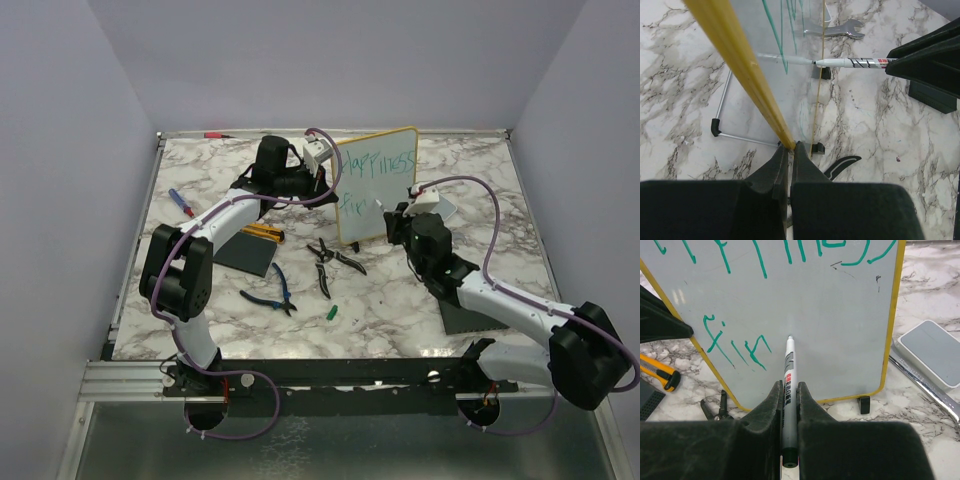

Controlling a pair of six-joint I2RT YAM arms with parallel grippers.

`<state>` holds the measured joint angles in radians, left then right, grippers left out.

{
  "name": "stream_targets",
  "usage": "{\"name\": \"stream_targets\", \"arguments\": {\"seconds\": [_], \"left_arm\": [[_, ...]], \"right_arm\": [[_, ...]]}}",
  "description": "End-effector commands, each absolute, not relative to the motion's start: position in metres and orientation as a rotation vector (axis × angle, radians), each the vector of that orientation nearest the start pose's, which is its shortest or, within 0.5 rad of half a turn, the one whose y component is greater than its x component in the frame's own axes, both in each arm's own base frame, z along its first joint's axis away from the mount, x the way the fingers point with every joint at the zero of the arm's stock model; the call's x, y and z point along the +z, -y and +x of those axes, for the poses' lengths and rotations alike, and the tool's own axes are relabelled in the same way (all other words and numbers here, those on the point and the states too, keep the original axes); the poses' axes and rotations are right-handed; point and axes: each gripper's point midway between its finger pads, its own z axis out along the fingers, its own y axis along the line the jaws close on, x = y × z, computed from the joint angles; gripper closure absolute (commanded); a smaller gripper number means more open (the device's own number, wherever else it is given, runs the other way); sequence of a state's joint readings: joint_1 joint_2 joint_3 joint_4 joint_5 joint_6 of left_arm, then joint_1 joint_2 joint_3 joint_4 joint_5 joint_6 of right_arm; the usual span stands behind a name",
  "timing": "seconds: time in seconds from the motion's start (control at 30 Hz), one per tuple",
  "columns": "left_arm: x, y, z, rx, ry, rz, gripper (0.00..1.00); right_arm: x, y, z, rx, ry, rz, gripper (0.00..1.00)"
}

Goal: Write a sentence on the whiteboard

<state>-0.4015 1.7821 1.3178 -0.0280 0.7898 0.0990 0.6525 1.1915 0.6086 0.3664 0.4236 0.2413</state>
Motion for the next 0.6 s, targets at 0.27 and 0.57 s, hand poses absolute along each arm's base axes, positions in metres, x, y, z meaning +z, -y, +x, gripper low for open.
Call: {"name": "stream_targets", "arguments": {"seconds": [0.27,0.57], "left_arm": [[0.183,0.295,0.386,-0.964,-1.793,1.01,1.0],[0.182,0.295,0.386,-0.963,-1.796,1.009,1.0]], "right_arm": [[0.192,-0.199,0.348,0.315,-1.752,-0.141,0.99],[0.154,-0.193,0.336,0.3,-1.853,-0.146,0.99]]}}
